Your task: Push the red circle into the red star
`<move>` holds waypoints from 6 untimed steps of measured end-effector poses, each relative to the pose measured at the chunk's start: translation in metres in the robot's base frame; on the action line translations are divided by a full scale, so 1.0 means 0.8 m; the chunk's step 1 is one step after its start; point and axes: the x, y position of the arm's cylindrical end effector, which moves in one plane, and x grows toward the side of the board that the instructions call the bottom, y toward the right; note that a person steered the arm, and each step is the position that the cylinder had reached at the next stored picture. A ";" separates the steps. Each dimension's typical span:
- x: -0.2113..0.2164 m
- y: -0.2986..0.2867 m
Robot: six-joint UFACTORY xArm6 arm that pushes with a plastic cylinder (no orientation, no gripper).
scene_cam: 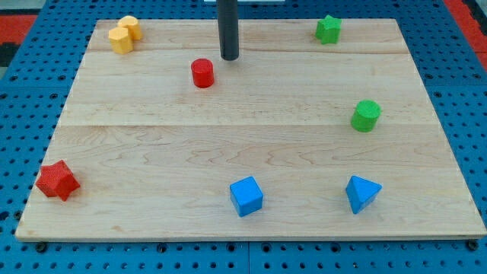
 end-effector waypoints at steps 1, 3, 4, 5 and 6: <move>0.058 -0.044; 0.218 -0.180; 0.287 -0.230; 0.307 -0.232; 0.273 -0.133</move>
